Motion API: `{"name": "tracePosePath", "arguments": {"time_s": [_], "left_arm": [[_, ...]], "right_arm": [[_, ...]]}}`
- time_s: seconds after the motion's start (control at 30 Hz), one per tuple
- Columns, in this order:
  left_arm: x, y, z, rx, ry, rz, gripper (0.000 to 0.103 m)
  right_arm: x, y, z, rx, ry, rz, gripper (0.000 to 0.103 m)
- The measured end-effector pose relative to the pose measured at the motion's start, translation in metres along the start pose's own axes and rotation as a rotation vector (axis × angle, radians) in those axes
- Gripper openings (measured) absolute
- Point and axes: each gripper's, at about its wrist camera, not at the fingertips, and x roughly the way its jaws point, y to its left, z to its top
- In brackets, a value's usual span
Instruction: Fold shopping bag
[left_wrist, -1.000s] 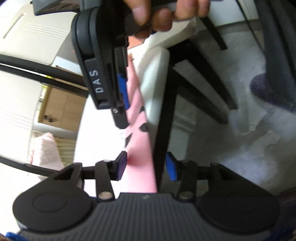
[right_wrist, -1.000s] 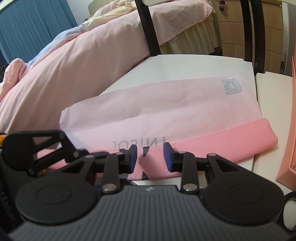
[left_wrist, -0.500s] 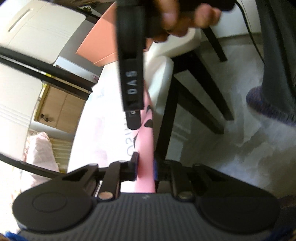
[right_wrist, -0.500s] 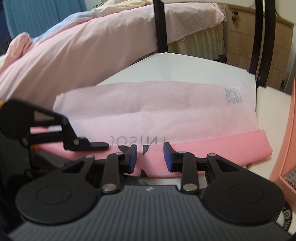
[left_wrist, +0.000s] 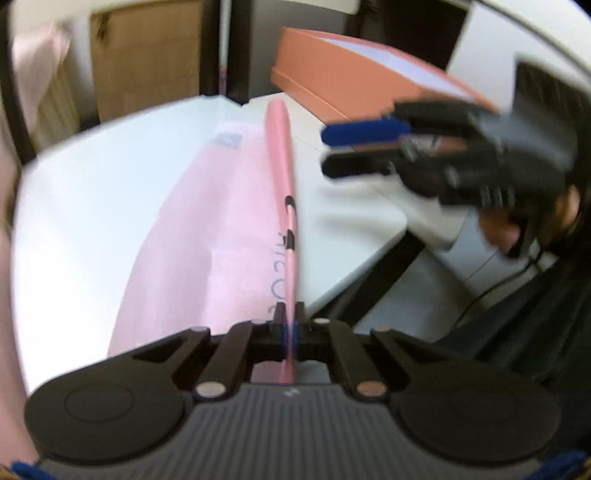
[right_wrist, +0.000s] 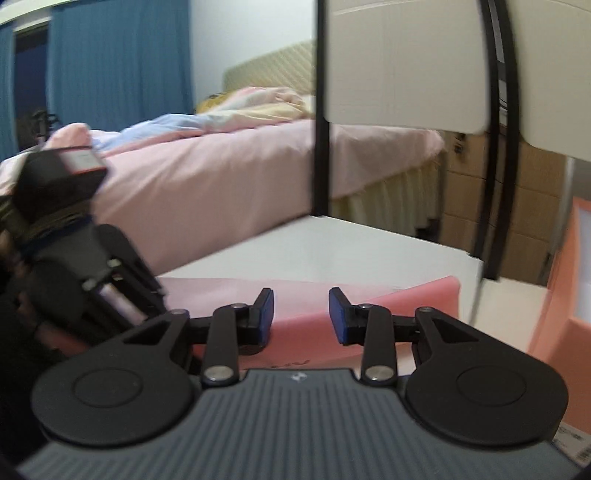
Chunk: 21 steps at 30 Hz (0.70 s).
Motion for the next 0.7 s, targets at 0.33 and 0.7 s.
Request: {"name": "tracePosePath", "arguments": {"time_s": [0.33, 0.7], "left_arm": [[-0.006, 0.057, -0.006, -0.248, 0.014, -0.149, 0.003], [-0.003, 0.075, -0.004, -0.293, 0.023, -0.176, 0.007]], "right_arm": [[0.058, 0.024, -0.001, -0.082, 0.061, 0.106, 0.035], [0.103, 0.015, 0.013, -0.029, 0.141, 0.154, 0.036]]}}
